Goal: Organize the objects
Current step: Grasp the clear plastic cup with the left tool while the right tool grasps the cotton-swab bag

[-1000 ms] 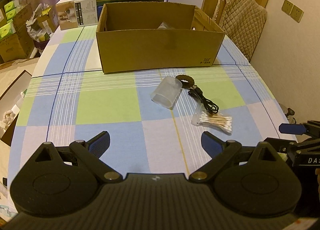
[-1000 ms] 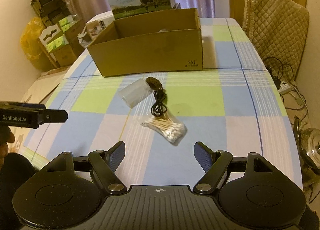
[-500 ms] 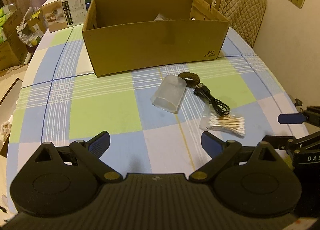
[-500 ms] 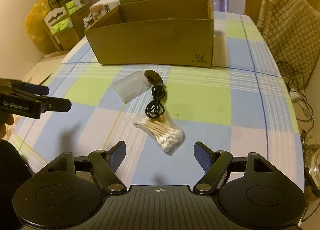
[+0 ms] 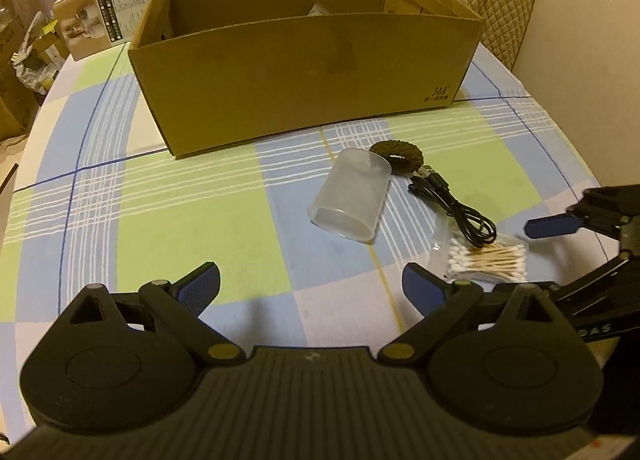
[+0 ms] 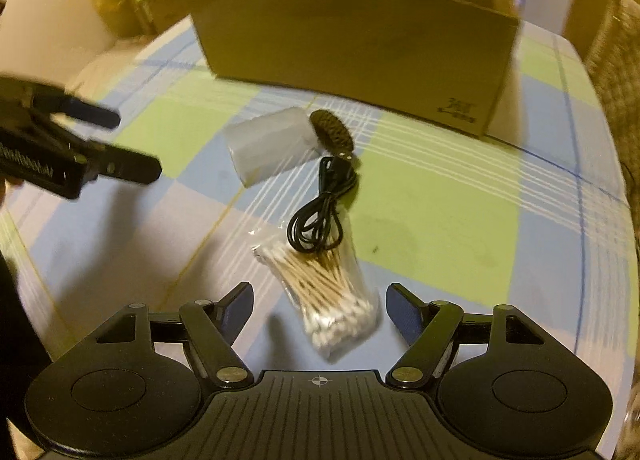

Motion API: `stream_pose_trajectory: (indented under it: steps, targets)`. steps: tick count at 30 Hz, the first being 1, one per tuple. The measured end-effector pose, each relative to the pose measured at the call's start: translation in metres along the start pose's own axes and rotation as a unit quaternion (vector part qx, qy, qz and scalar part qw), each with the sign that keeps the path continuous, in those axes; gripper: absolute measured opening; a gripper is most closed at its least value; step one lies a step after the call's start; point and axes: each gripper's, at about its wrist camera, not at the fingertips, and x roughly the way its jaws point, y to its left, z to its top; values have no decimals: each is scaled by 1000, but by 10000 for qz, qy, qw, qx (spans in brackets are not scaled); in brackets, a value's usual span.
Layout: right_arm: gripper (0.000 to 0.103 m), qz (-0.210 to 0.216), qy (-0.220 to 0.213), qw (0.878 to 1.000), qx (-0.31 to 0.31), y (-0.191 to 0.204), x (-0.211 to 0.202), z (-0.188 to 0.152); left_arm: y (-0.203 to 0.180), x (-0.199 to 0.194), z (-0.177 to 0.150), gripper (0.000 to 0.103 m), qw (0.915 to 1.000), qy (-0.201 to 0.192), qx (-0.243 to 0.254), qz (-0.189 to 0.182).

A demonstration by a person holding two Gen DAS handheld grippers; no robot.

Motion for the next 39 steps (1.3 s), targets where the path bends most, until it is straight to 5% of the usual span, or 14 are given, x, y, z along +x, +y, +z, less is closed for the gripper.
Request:
stream_pose_trajectory:
  steps: [7, 12, 14, 17, 28, 34, 35, 39]
  targets:
    - [54, -67, 180, 9988, -447, -2, 23, 3, 3, 18, 5, 96, 10000, 68, 39, -58]
    - [26, 8, 70, 9997, -219, -8, 21, 5, 1, 28, 10, 96, 9998, 73, 89, -136]
    - [23, -44, -23, 9999, 104, -16, 19, 6, -1, 32, 13, 95, 9998, 47, 126, -151]
    - [22, -441, -87, 9972, 591, -30, 17, 5, -5, 37, 19, 95, 9996, -1, 211, -179]
    - [22, -621, -232, 9929, 989, -38, 15, 2, -22, 71, 46, 81, 9959, -57, 847, -301]
    - [24, -568, -256, 9942, 873, -37, 13, 1, -28, 95, 49, 61, 9923, 231, 1164, -358]
    - [25, -582, -274, 9941, 875, -37, 13, -1, -27, 95, 49, 52, 9925, 190, 1123, -436]
    - [33, -622, -302, 9941, 835, -35, 17, -3, -26, 89, 44, 48, 9928, 259, 1091, -416]
